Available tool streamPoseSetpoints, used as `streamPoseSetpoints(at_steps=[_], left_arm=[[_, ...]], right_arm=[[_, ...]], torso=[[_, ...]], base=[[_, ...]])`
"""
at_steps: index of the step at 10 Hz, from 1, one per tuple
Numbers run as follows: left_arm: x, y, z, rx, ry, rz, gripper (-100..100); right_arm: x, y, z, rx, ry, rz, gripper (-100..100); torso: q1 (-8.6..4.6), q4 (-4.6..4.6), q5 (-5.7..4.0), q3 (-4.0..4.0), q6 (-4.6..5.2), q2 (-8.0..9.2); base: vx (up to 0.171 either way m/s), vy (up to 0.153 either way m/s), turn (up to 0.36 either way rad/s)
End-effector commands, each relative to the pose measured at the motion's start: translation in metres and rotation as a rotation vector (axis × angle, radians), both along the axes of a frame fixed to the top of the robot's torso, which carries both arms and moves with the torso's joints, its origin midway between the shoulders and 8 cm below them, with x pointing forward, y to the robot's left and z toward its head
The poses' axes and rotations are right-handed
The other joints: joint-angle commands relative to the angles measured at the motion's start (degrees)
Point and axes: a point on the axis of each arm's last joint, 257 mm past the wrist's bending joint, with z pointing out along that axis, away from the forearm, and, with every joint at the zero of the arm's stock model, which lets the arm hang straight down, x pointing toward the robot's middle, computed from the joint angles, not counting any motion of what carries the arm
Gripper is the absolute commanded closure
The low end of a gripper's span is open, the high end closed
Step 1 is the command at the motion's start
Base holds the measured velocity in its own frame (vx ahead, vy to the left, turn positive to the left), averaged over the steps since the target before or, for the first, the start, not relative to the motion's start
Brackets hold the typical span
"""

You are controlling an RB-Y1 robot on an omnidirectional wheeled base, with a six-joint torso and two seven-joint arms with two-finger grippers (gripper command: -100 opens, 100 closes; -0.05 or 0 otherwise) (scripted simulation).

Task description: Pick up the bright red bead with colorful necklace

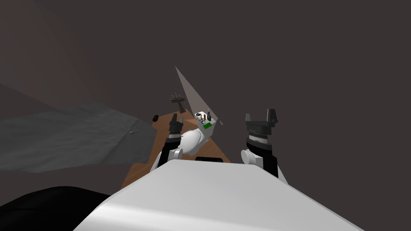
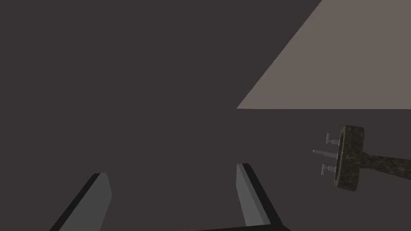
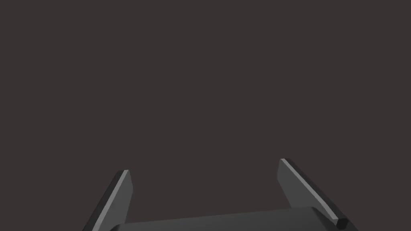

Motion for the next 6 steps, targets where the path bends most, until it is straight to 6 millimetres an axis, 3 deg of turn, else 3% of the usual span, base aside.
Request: streamPoseSetpoints(at_steps=[1, 6], left_arm=[[0.006, -0.004, -0.009, 0.024, 0.033, -0.019, -100], [0.029, -0.013, -0.044, 0.050, 0.153, -0.051, -100]], right_arm=[[0.000, 0.000, 0.000, 0.000, 0.000, 0.000, 0], [0.000, 0.000, 0.000, 0.000, 0.000, 0.000, 0]], torso=[[0.00, 0.00, 0.00, 0.00, 0.00, 0.00], [0.03, -0.03, 0.01, -0.08, 0.01, -0.14]], base=[[0.015, 0.003, -0.045], [0.033, 0.008, -0.056]])
